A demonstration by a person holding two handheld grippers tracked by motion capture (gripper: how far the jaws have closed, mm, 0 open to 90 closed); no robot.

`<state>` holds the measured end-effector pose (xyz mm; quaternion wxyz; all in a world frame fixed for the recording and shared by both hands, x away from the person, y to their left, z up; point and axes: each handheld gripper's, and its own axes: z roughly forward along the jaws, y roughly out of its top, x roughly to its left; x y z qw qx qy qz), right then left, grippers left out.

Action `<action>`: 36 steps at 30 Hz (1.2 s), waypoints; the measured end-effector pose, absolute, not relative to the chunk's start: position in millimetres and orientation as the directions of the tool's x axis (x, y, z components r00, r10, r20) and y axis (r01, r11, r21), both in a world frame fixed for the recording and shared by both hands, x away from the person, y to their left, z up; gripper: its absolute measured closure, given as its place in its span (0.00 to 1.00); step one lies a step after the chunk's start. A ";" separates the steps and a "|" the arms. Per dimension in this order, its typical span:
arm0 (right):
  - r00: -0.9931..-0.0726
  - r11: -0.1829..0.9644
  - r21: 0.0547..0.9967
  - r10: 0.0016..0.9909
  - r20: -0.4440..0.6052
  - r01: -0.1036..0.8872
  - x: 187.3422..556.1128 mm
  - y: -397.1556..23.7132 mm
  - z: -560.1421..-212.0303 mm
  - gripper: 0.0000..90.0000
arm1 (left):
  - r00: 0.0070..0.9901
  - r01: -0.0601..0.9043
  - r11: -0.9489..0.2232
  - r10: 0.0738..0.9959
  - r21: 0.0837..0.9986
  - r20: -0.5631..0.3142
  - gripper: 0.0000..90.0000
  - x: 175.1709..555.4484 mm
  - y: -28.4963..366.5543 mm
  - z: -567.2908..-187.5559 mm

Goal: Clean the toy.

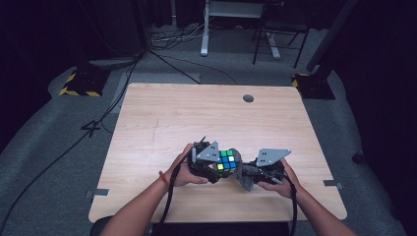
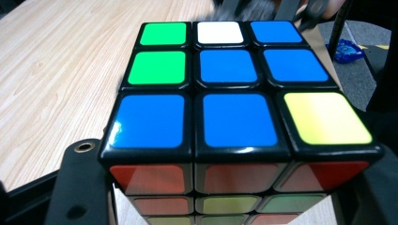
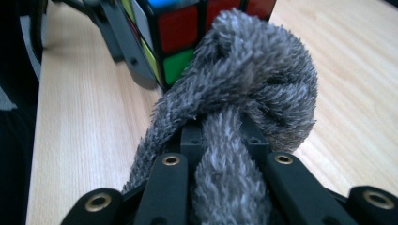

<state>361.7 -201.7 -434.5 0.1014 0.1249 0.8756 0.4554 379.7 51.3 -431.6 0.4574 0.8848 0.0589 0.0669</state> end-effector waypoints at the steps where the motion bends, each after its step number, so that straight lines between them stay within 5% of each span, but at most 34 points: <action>1: -0.947 0.537 0.834 0.315 -0.060 0.126 361.4 -203.0 -433.2 0.85 | 0.983 0.043 -0.582 0.171 0.812 0.071 0.37 379.7 51.1 -432.2; 36: -0.943 0.554 0.823 0.324 -0.074 0.126 360.8 -203.0 -433.8 0.86 | 0.977 0.139 -0.597 0.211 0.790 -0.012 0.35 386.4 44.6 -441.9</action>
